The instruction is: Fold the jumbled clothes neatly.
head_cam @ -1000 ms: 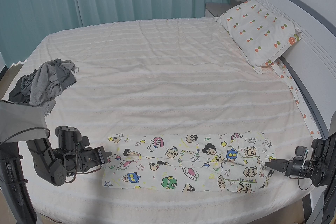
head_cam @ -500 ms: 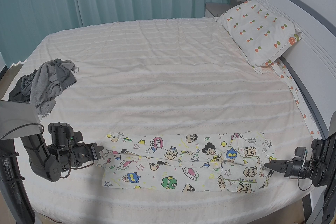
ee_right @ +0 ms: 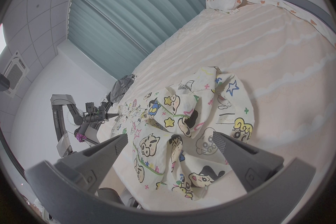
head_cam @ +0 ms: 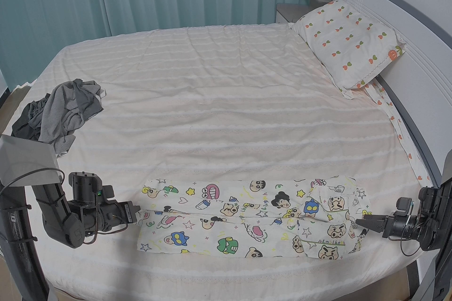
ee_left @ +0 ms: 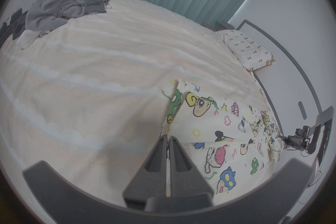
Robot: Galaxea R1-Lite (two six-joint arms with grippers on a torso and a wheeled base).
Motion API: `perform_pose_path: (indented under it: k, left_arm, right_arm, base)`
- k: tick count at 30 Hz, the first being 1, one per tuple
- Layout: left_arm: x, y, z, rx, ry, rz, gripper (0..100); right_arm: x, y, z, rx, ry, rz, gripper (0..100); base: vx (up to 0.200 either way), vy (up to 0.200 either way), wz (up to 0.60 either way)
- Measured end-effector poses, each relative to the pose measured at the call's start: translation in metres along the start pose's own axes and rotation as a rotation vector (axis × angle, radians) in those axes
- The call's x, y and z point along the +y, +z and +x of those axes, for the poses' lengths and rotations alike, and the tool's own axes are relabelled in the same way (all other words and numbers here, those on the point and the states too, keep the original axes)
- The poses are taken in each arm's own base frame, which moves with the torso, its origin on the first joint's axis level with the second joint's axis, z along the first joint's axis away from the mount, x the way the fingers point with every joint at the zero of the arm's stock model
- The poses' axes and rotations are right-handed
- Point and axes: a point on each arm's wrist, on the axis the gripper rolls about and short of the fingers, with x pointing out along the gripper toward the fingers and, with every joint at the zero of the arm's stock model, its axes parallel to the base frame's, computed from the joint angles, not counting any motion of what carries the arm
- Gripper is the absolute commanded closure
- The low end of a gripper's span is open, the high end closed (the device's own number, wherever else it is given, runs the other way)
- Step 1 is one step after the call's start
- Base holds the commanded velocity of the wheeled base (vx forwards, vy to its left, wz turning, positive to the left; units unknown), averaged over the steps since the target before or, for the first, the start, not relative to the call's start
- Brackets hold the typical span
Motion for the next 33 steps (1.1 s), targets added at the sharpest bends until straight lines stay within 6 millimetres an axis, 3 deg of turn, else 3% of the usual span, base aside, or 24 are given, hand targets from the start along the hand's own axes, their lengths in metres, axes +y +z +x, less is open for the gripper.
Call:
perform_pose_path:
  k: [2, 3, 12, 20, 27, 33]
  left_arm:
    - [0.001, -0.003, 0.002, 0.011, 0.004, -0.004, 100]
    - [0.002, -0.004, 0.002, 0.015, 0.006, -0.006, 0]
    - [0.004, -0.009, 0.002, 0.030, 0.014, -0.022, 0]
    - [0.001, 0.000, -0.021, -0.037, 0.003, -0.104, 0]
    - [-0.020, 0.029, -0.039, -0.179, -0.034, -0.178, 0]
    - [-0.052, 0.052, -0.021, -0.305, 0.020, -0.209, 0]
  right_arm:
    - [0.000, 0.000, 0.000, 0.001, 0.001, 0.001, 0]
    - [0.000, -0.001, 0.000, 0.002, 0.000, 0.002, 0]
    - [-0.001, -0.001, 0.001, 0.004, 0.001, 0.004, 0]
    - [-0.001, -0.002, 0.001, 0.006, 0.000, 0.006, 0]
    - [-0.002, -0.002, 0.001, 0.007, 0.000, 0.007, 0]
    - [-0.002, -0.002, 0.001, 0.008, 0.000, 0.009, 0]
  base:
    - [0.000, 0.000, 0.00]
    - [0.000, 0.000, 0.00]
    - [0.000, 0.000, 0.00]
    - [0.000, 0.000, 0.00]
    - [0.000, 0.000, 0.00]
    - [0.000, 0.000, 0.00]
